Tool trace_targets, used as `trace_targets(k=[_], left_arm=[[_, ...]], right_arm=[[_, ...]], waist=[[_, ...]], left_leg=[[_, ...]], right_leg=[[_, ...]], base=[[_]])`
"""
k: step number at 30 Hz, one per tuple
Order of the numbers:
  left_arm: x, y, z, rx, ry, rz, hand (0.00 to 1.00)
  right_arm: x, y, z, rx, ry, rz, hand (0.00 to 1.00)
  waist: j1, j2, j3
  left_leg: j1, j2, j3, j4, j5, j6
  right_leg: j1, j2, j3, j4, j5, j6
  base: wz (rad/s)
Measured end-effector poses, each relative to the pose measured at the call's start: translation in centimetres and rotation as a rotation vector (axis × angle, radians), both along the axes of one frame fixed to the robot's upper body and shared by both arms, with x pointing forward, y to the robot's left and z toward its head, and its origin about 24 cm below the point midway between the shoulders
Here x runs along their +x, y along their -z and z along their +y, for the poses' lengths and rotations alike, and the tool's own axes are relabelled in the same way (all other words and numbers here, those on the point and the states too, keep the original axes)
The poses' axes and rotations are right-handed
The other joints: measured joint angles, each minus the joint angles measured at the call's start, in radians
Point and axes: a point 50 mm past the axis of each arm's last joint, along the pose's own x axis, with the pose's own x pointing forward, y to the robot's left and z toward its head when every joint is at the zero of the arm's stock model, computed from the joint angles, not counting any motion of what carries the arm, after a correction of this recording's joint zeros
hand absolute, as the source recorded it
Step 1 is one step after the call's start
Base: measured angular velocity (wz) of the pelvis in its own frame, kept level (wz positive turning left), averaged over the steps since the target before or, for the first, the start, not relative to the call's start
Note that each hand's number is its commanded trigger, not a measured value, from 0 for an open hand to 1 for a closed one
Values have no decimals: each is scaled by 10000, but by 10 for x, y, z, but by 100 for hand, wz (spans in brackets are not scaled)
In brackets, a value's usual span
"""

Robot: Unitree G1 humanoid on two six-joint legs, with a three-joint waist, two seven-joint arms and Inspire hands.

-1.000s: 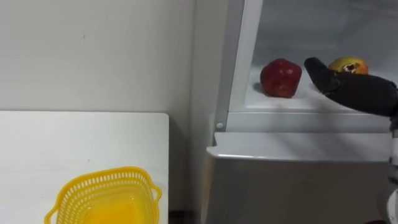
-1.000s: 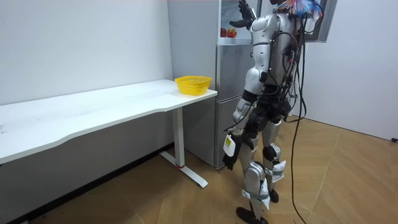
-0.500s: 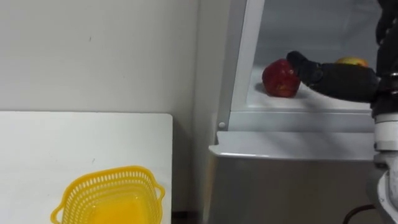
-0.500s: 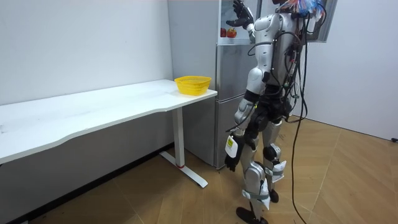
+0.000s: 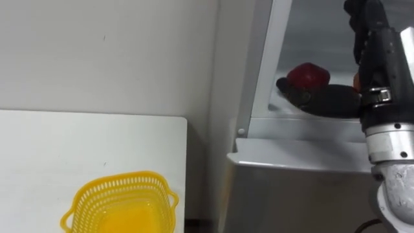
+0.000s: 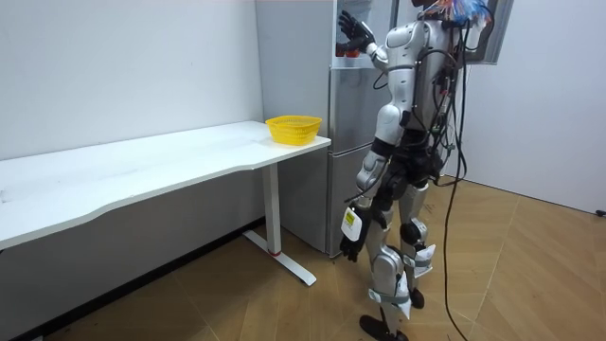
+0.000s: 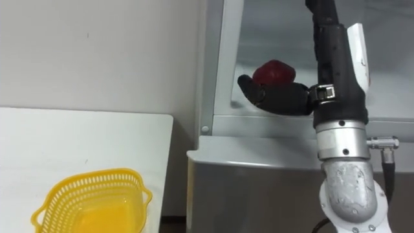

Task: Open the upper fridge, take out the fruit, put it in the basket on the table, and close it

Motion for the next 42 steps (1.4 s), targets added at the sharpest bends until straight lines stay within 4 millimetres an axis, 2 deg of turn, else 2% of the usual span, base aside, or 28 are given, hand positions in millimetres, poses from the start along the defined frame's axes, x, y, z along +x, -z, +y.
trace_targets(k=[11, 24, 34, 39, 42], left_arm=[[-3, 0, -1, -158, 29, 186, 0], [-5, -1, 1, -62, -118, 337, 0], [1, -3, 3, 137, -138, 241, 0], [-2, -3, 5, 134, -176, 379, 0], [-5, -3, 5, 40, -215, 559, 0]], right_arm=[[7, 9, -3, -583, -214, 887, 0], [13, 19, -7, -120, -692, 1809, 0], [23, 24, -13, 629, -769, 2392, 0], [29, 22, -18, 753, -997, 2720, 0], [35, 21, -20, 733, -1276, 3033, 0]], waist=[[3, -21, 0], [-69, -38, -13], [-265, -105, -62], [-249, -211, -120], [-279, -272, -120]], left_leg=[[-9, -10, -40, 6, 0, 0], [-28, -23, -140, 116, 0, 1], [-179, -43, -253, 218, 2, 6], [-180, -40, -261, 249, 2, 6], [-182, -41, -359, 304, 2, 7]], right_leg=[[54, -16, -25, 6, 0, 0], [156, -53, -115, 7, -1, 0], [139, -89, -257, 6, -1, -1], [146, -90, -249, 19, -2, -2], [155, -97, -251, 53, -2, -2]], base=[[0], [1], [5], [0], [0]])
